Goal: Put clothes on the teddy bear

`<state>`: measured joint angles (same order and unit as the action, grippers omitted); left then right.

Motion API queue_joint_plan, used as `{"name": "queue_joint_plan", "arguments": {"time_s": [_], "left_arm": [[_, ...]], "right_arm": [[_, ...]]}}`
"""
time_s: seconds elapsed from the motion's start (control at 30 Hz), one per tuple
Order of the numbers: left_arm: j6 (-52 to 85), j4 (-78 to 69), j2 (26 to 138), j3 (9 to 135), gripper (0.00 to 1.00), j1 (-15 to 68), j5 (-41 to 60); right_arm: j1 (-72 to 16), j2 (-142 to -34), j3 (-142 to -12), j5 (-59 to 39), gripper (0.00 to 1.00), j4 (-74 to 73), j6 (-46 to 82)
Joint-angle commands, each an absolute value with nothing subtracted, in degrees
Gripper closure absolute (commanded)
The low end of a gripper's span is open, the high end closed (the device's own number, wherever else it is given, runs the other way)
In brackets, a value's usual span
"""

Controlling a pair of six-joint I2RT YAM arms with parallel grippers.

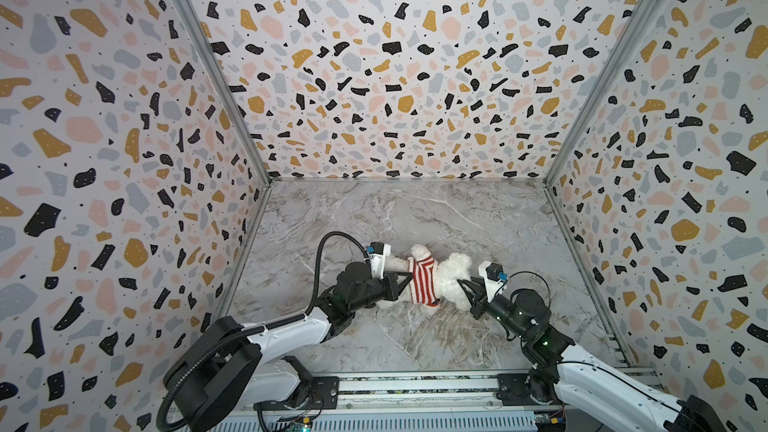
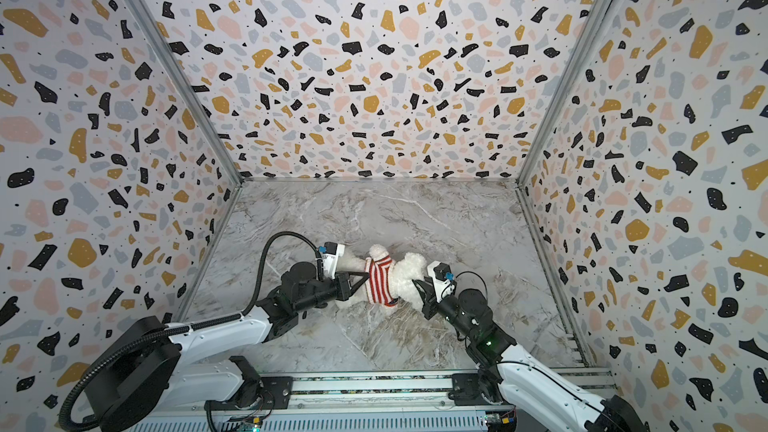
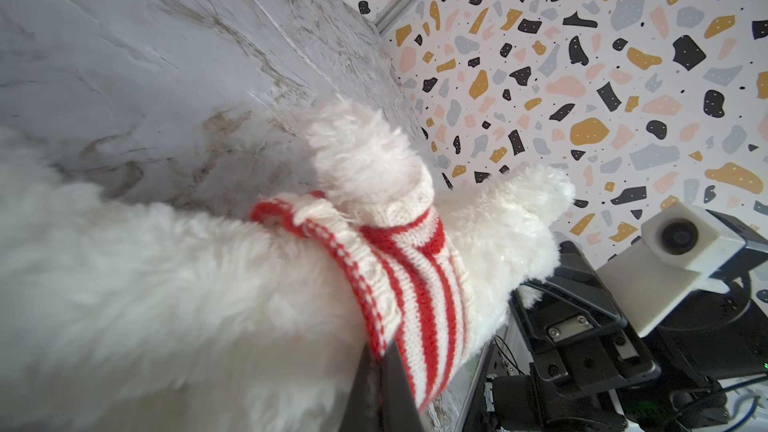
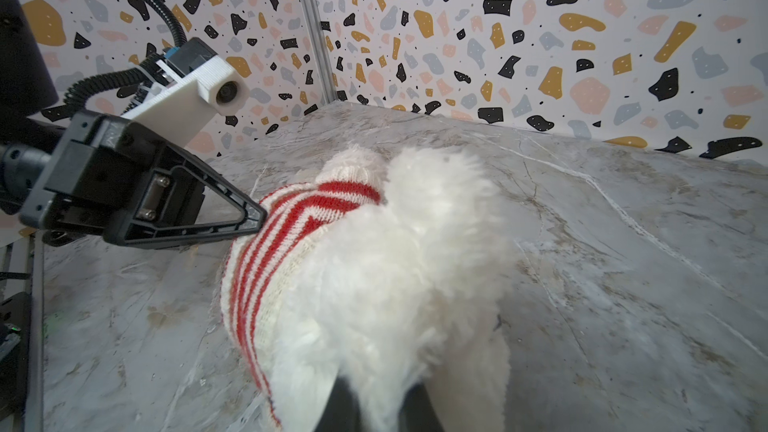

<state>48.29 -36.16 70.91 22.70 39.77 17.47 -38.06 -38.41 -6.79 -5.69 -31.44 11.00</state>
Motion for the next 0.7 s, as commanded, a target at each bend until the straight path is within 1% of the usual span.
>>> {"name": "queue_joint_plan", "arguments": {"time_s": [0.0,0.23,0.43,0.5,0.57,0.67], "left_arm": [[49.5,-37.7,69.0,20.4,1.00,37.7,15.4],[48.6,-36.9,68.2,19.3,1.00,36.7,15.6],[46.8,-40.4,70.2,20.6,1.00,37.3,21.4],[45.7,-40.1,70.1,20.9,0.95,37.9,22.0],[44.2,-38.9,69.3,21.0,0.85,38.4,22.3],[40.5,-32.8,67.3,21.9,0.76,38.4,21.4]], "right_arm": [[-38.3,-36.3,-7.4,-2.8,1.00,-30.9,11.8],[-38.2,-35.4,-7.2,-1.8,1.00,-29.7,12.5],[-38.3,-35.7,-7.3,-2.5,1.00,-30.3,12.5],[-38.3,-35.6,-7.6,-2.3,1.00,-30.0,12.6],[-38.2,-35.4,-7.9,-2.2,1.00,-29.4,12.6],[-38.3,-35.0,-8.0,-2.0,1.00,-29.1,12.7]]}}
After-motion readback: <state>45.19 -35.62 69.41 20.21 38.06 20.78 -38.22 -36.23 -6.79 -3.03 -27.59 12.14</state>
